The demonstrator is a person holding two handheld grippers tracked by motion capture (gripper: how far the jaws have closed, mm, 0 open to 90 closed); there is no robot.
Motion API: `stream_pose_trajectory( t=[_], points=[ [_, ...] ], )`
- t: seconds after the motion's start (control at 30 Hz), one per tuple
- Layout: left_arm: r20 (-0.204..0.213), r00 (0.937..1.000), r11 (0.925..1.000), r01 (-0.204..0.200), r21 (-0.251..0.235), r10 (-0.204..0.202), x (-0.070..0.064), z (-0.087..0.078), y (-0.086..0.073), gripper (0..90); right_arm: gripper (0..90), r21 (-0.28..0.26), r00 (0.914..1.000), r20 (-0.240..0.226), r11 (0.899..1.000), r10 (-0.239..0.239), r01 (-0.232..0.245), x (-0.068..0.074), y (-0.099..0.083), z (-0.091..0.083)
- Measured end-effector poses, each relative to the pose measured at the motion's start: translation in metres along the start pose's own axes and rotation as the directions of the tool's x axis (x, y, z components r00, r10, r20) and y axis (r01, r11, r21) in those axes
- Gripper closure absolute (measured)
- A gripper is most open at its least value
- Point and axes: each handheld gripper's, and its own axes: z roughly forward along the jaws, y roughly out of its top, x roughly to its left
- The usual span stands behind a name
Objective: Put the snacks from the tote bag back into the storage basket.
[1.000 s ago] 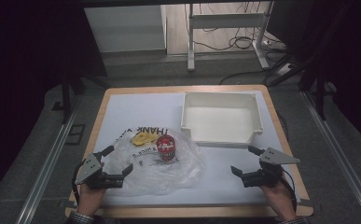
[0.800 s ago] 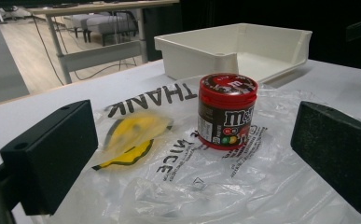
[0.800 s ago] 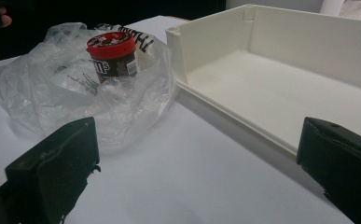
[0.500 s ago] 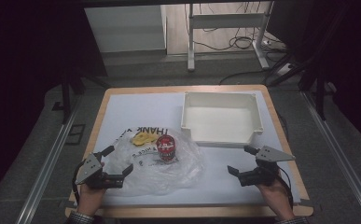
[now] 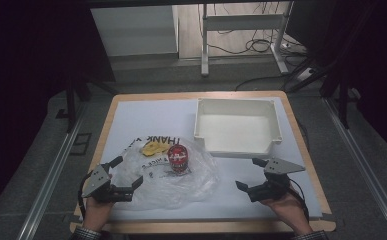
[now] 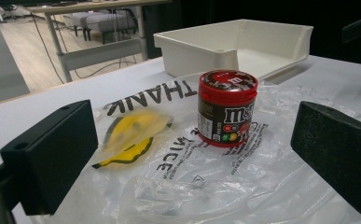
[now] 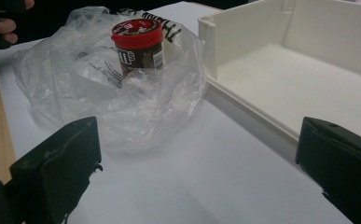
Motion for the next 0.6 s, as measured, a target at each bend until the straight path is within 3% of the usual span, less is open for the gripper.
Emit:
stream_pose_trajectory(
  t=[0.07,0.43,0.6],
  points=[
    [-0.001,1.0,1.0,-0.001,0.0,0.001,0.0,0.0,0.0,0.4,0.9,0.0,0.9998,-0.01,1.0,0.015,-0.015,0.0,0.0,0.001],
    [-0.002,1.0,1.0,-0.002,0.001,0.002,0.0,0.0,0.0,0.4,4.7,-0.009,0.9999,0.0,1.0,-0.012,0.012,0.003,0.006,0.007],
    [-0.003,1.0,1.0,-0.003,0.003,0.003,0.0,0.0,0.0,0.4,5.6,-0.014,0.9997,-0.017,1.0,-0.015,0.015,0.004,0.01,0.011]
  ],
)
